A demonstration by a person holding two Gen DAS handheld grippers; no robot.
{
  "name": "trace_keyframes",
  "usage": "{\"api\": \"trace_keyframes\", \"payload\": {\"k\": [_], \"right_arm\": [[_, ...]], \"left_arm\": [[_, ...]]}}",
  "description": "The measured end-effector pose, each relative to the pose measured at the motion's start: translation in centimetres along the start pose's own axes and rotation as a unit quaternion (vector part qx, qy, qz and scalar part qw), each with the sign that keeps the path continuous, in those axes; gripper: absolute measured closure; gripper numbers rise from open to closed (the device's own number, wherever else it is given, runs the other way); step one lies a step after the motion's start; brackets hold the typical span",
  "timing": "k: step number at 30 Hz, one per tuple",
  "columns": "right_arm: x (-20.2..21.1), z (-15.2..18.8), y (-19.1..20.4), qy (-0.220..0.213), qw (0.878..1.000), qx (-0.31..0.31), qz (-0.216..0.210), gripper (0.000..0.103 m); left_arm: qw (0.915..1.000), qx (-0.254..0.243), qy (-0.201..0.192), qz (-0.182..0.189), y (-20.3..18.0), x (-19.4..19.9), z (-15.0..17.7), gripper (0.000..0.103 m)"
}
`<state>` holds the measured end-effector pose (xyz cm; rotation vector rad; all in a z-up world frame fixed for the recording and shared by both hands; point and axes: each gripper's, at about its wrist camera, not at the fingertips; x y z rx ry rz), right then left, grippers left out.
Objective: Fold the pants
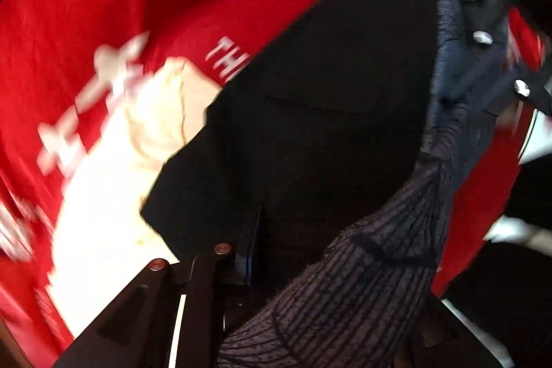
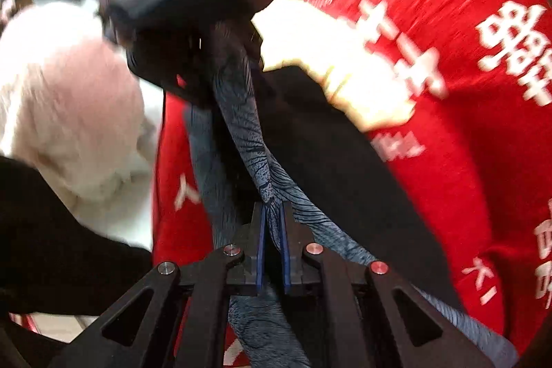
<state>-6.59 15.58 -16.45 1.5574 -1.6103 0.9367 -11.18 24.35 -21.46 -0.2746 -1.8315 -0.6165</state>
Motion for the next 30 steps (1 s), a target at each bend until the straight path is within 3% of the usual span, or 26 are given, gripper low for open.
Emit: {"api": "trace_keyframes", "payload": {"k": [4,11,12,14,15,18,20,23,26,30], "right_arm": [[-2.3,1.0,1.1,0.016,1.0,0.003,0.012,0.093],[-1.4,0.5,1.5,-0.011,1.0,-0.009,0.014,0.095],[-0.5,0.3,2.0,-0.025,1.0,-0.007,0.009,0.095],[0.1,0.5,2.6,-0.037,0.999,-0.009,-0.002,0.095],[-0.5,1.0,2.9,-0.03,0.999,-0.018,-0.012,0.095],[-2.2,1.8,3.8,-0.009,1.0,-0.016,-0.012,0.095],[-2.0,1.4,3.6,-0.02,0.999,-0.024,-0.016,0.095],[-2.5,1.1,3.8,-0.02,0.999,-0.027,-0.015,0.095],[-2.6,0.4,3.8,-0.023,0.999,-0.032,-0.017,0.095],[-0.8,0.3,3.1,-0.039,0.996,-0.074,-0.023,0.09]], "left_arm": [[1.0,0.005,0.001,0.002,0.1,0.6,-0.3,0.081],[0.9998,0.005,0.006,-0.02,0.0,2.4,-0.5,0.08],[0.9997,0.014,0.011,-0.016,0.2,2.3,-0.2,0.076],[0.9992,0.018,0.035,-0.011,0.1,1.8,0.8,0.048],[0.9987,0.011,0.047,-0.016,0.1,1.4,1.3,0.028],[0.9976,0.006,0.066,-0.019,0.4,1.6,3.1,0.026],[0.9966,0.032,0.075,-0.013,1.1,2.6,3.8,0.026],[0.9918,0.109,0.065,0.015,2.7,4.9,4.0,0.026],[0.9821,0.178,0.026,0.057,2.9,7.8,3.3,0.026],[0.968,0.236,0.004,0.086,1.8,8.5,3.0,0.026]]}}
Point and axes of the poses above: each gripper's, at about its wrist camera, not at the fingertips, and x roughly against the way its jaws point, y to its left, z to its underside, and after that the axes turned 4 degrees about -x, right-handed
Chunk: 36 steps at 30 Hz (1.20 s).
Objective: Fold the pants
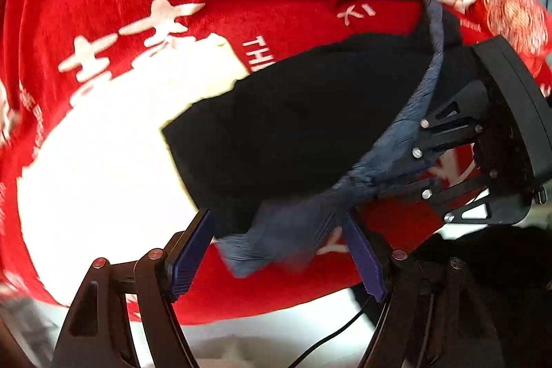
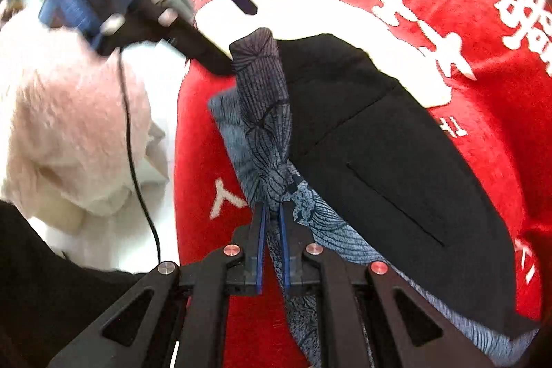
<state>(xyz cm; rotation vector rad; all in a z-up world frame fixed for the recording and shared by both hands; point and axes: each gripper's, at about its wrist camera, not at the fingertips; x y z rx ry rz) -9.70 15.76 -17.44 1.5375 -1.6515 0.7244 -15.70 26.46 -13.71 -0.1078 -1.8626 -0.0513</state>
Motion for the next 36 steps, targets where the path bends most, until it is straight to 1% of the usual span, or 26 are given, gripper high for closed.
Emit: {"api": "trace_keyframes", "payload": {"k": [1,2,3,4,6,7,9,10,12,13,14,15,16,17,18,19,20,21,22,24,27,30,32,34,35,36], "right_arm": [[0.5,0.2,-0.4,0.003,1.0,-0.012,0.011,0.07],[0.8,0.4,-0.6,0.002,1.0,-0.018,0.019,0.039],[1.5,0.7,-0.7,-0.009,0.999,-0.018,0.028,0.028],[1.9,0.9,-0.7,-0.016,0.999,-0.013,0.037,0.022],[2.4,1.0,-0.9,-0.014,0.999,-0.004,0.041,0.022],[2.9,1.2,-1.1,-0.015,0.999,0.002,0.052,0.022],[4.0,1.5,-1.7,-0.019,0.997,-0.002,0.072,0.022],[4.9,1.7,-2.8,-0.019,0.996,-0.026,0.085,0.022],[6.8,2.4,-5.8,-0.02,0.989,-0.104,0.106,0.022],[7.9,2.7,-7.8,-0.022,0.981,-0.152,0.119,0.022],[8.9,3.3,-9.5,-0.026,0.971,-0.195,0.132,0.022],[9.9,3.8,-11.3,-0.03,0.96,-0.237,0.145,0.022],[11.6,5.0,-14.4,-0.039,0.936,-0.307,0.168,0.022],[12.8,5.9,-16.4,-0.045,0.918,-0.35,0.182,0.022],[14.3,7.3,-19.2,-0.051,0.889,-0.407,0.201,0.022],[15.1,7.9,-21.1,-0.054,0.873,-0.436,0.211,0.022],[16.5,9.4,-24.0,-0.061,0.845,-0.481,0.227,0.022],[17.7,10.4,-25.9,-0.069,0.825,-0.509,0.236,0.022],[19.5,12.2,-28.7,-0.082,0.796,-0.547,0.247,0.022],[21.7,14.5,-32.2,-0.094,0.757,-0.597,0.247,0.022],[22.6,17.7,-37.6,-0.09,0.699,-0.683,0.192,0.021],[21.8,18.8,-41.3,-0.089,0.667,-0.725,0.148,0.021],[21.1,18.9,-42.7,-0.084,0.655,-0.739,0.136,0.021],[19.9,18.8,-44.0,-0.068,0.636,-0.759,0.121,0.021],[19.2,19.0,-44.5,-0.053,0.627,-0.769,0.109,0.021],[18.4,18.8,-44.9,-0.04,0.619,-0.778,0.099,0.021]], "left_arm": [[0.9999,0.013,0.002,-0.001,-0.2,-0.6,0.2,0.026],[0.9993,0.036,0.009,0.004,-0.2,-1.6,0.6,0.026],[0.9983,0.056,0.013,0.012,-0.2,-2.6,0.7,0.026],[0.9967,0.078,0.016,0.018,0.1,-3.4,0.8,0.026],[0.9895,0.14,0.017,0.034,0.3,-4.1,0.8,0.026],[0.9837,0.173,0.006,0.05,0.5,-3.9,0.6,0.026],[0.972,0.227,-0.022,0.055,0.6,-2.9,0.4,0.026],[0.9645,0.256,-0.032,0.055,0.6,-2.4,0.3,0.026],[0.9443,0.314,-0.051,0.084,0.6,-2.4,-0.7,0.026],[0.9394,0.323,-0.057,0.099,-0.2,-2.7,-1.6,0.026],[0.9424,0.312,-0.059,0.104,-1.5,-3.2,-2.7,0.026],[0.9478,0.296,-0.058,0.103,-2.6,-3.9,-3.5,0.026],[0.9545,0.277,-0.053,0.099,-4.0,-4.6,-4.4,0.026],[0.9614,0.255,-0.043,0.095,-5.6,-5.9,-5.4,0.026],[0.9656,0.243,-0.028,0.089,-6.3,-7.0,-5.8,0.026],[0.971,0.229,0.0,0.07,-6.9,-8.7,-5.8,0.026],[0.9765,0.209,0.029,0.045,-7.9,-10.2,-6.0,0.026],[0.9803,0.193,0.027,0.032,-8.6,-10.2,-6.7,0.026],[0.9829,0.18,0.021,0.032,-9.1,-9.8,-7.1,0.026],[0.9826,0.171,0.002,0.073,-9.8,-8.5,-8.4,0.026],[0.983,0.155,-0.021,0.096,-10.9,-7.6,-11.6,0.026],[0.9858,0.131,-0.028,0.101,-12.0,-8.3,-14.0,0.026],[0.9843,0.132,-0.021,0.115,-12.6,-9.5,-15.0,0.026],[0.9841,0.134,-0.005,0.117,-12.8,-10.8,-15.2,0.026],[0.9848,0.131,-0.021,0.112,-12.9,-11.1,-14.6,0.026],[0.986,0.126,-0.015,0.108,-13.2,-11.4,-14.4,0.026]]}}
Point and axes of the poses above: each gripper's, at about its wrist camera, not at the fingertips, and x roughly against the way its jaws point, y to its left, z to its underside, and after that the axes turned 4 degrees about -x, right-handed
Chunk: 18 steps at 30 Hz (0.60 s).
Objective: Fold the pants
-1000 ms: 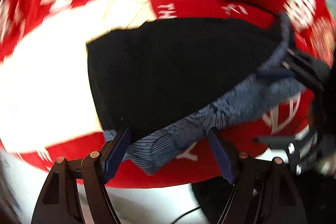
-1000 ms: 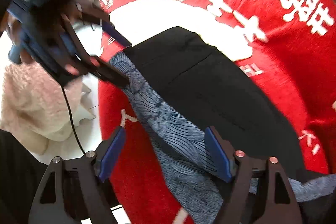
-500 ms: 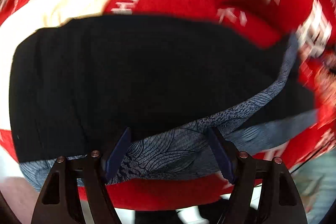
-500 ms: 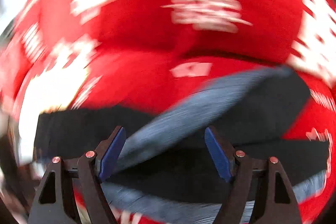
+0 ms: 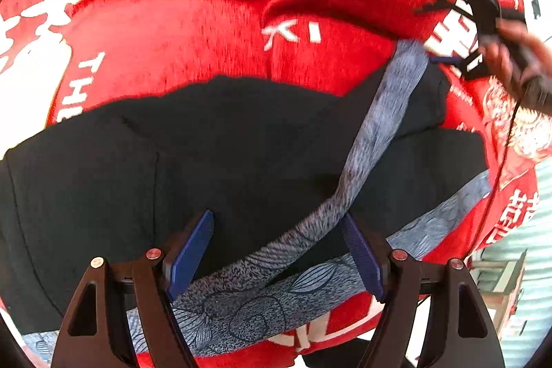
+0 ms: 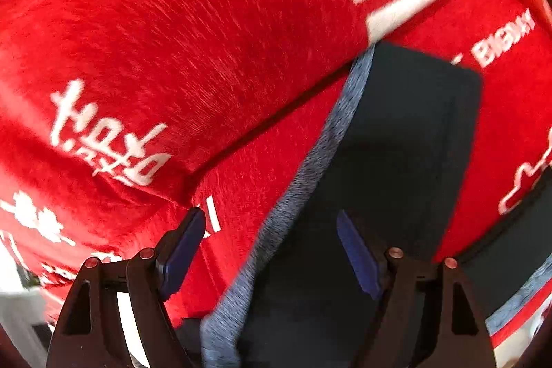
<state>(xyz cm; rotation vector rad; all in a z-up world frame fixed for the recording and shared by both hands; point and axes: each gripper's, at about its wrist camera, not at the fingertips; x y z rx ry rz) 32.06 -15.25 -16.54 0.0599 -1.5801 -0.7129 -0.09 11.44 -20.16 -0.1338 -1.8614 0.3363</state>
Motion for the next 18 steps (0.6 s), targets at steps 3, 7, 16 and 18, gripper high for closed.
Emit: {"api": "trace_keyframes", "payload": {"k": [3,7,16,18], "right_arm": [[-1.9,0.7,1.4,0.042,0.998,0.0,0.054,0.021],[-3.7,2.4,3.2,0.035,0.992,0.043,0.112,0.047],[3.2,7.3,-0.1,-0.086,0.995,0.055,0.023,0.098],[6.9,10.4,-2.4,-0.148,0.988,0.043,-0.013,0.098]], "left_arm": [[1.0,-0.005,0.001,0.002,-0.1,0.0,0.4,0.026],[0.9999,-0.003,0.003,0.013,0.4,-0.2,0.5,0.026],[0.9995,-0.011,0.009,0.028,0.6,-0.2,0.8,0.026],[0.9991,-0.01,0.005,0.04,0.8,0.2,0.9,0.026]]}}
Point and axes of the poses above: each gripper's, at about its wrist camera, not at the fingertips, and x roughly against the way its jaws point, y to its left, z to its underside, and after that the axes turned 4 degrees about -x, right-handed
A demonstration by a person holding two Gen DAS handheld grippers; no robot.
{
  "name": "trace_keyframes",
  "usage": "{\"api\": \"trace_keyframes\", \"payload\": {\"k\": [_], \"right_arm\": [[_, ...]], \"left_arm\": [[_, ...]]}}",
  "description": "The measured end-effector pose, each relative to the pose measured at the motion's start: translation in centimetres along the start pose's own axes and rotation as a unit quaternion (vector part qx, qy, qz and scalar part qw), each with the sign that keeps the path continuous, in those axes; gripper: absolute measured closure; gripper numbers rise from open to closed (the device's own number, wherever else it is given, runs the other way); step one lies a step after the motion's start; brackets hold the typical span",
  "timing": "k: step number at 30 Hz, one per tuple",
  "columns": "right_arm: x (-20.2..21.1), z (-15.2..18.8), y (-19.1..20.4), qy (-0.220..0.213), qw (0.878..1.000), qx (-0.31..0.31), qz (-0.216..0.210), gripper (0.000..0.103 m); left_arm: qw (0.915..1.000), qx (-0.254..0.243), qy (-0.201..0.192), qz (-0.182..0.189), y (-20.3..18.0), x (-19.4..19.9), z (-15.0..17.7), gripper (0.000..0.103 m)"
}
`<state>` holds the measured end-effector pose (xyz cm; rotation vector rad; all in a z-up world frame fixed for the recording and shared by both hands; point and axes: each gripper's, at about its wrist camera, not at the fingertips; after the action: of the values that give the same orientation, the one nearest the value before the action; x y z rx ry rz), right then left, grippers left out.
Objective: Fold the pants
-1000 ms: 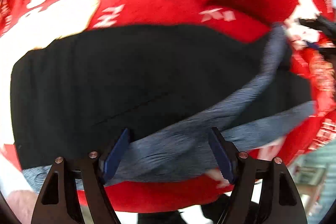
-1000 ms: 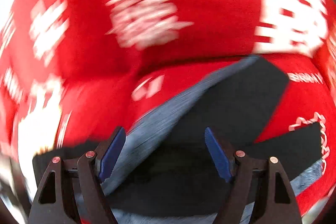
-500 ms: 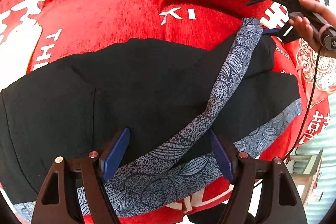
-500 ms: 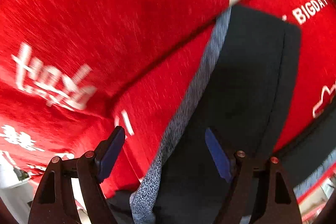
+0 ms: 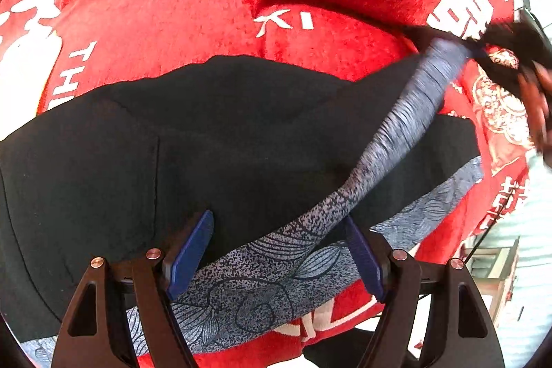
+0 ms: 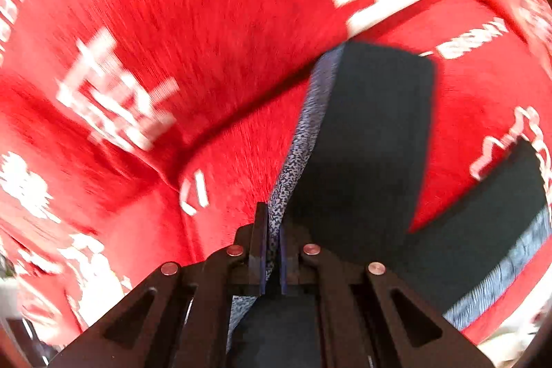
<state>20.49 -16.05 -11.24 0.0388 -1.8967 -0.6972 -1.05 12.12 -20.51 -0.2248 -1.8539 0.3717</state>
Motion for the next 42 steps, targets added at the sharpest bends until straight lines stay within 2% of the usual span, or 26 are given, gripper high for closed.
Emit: {"api": "trace_keyframes", "payload": {"k": [1,3,5,7,10,13,15,17,19,20,23,26,27,28,31,34,37,39,42], "right_arm": [[1.0,0.6,-0.3,-0.017,1.0,-0.002,-0.001,0.098],[4.1,3.9,-3.1,-0.063,0.998,-0.007,0.0,0.098],[4.7,6.2,-6.0,-0.074,0.997,-0.006,0.012,0.098],[3.4,7.9,-10.0,-0.055,0.997,-0.022,0.039,0.098],[1.1,9.8,-14.9,-0.011,0.997,-0.057,0.053,0.097],[1.2,10.0,-16.7,-0.008,0.997,-0.077,0.029,0.094],[2.0,9.3,-16.9,-0.012,0.996,-0.082,0.023,0.083],[3.0,8.3,-16.8,-0.02,0.996,-0.069,0.044,0.044],[4.2,7.6,-16.2,-0.045,0.996,-0.035,0.063,0.028],[4.6,7.3,-15.9,-0.055,0.996,-0.017,0.066,0.025],[4.5,5.2,-15.0,-0.073,0.994,0.027,0.072,0.023],[2.6,1.7,-15.2,-0.072,0.995,0.006,0.064,0.022],[1.8,0.9,-15.5,-0.067,0.996,-0.002,0.062,0.022],[0.7,-0.5,-16.3,-0.063,0.997,-0.018,0.04,0.024],[-0.8,-2.1,-18.1,-0.043,0.997,-0.066,0.017,0.096],[0.9,-1.5,-19.4,-0.049,0.995,-0.078,-0.026,0.097],[4.0,0.0,-19.1,-0.074,0.994,-0.074,-0.042,0.097],[6.9,1.2,-18.4,-0.111,0.991,-0.059,-0.044,0.097],[6.0,2.2,-20.0,-0.107,0.991,-0.07,-0.03,0.096]], "left_arm": [[1.0,-0.001,0.001,0.005,0.1,0.1,0.1,0.026],[0.9999,-0.007,0.007,0.011,0.1,0.2,0.3,0.026],[0.9996,-0.018,0.021,0.012,-0.1,-0.2,0.7,0.026],[0.9989,-0.035,0.031,0.007,-0.4,-0.5,0.9,0.026],[0.9975,-0.057,0.042,0.0,-0.9,-0.7,0.8,0.026],[0.9966,-0.061,0.055,0.007,-1.4,-0.5,0.5,0.026],[0.9955,-0.071,0.06,0.017,-2.2,-0.2,0.3,0.026],[0.9936,-0.091,0.063,0.022,-3.5,0.3,0.5,0.026],[0.9912,-0.113,0.064,0.027,-4.9,0.6,0.9,0.026],[0.9902,-0.121,0.065,0.027,-5.6,0.6,1.1,0.026],[0.989,-0.128,0.07,0.026,-6.7,0.0,1.4,0.026],[0.9899,-0.116,0.076,0.03,-7.2,-0.7,1.5,0.026],[0.9901,-0.114,0.076,0.03,-7.3,-0.8,1.5,0.026],[0.9901,-0.114,0.077,0.03,-7.4,-0.9,1.6,0.026],[0.9896,-0.118,0.076,0.029,-8.1,-1.2,1.5,0.026],[0.9902,-0.116,0.071,0.032,-8.8,-1.2,1.2,0.026],[0.9907,-0.11,0.062,0.05,-9.8,-1.0,0.5,0.026],[0.9894,-0.112,0.052,0.076,-10.7,-0.6,0.2,0.026],[0.9871,-0.125,0.057,0.082,-12.1,-1.5,-0.1,0.026]]}}
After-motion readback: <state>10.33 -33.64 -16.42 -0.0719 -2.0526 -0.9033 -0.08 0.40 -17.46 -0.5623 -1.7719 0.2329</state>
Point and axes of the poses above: each gripper's, at about its wrist camera, not at the fingertips, and x roughly against the way its jaws point, y to its left, z to its underside, and after that the axes turned 4 degrees about -x, right-handed
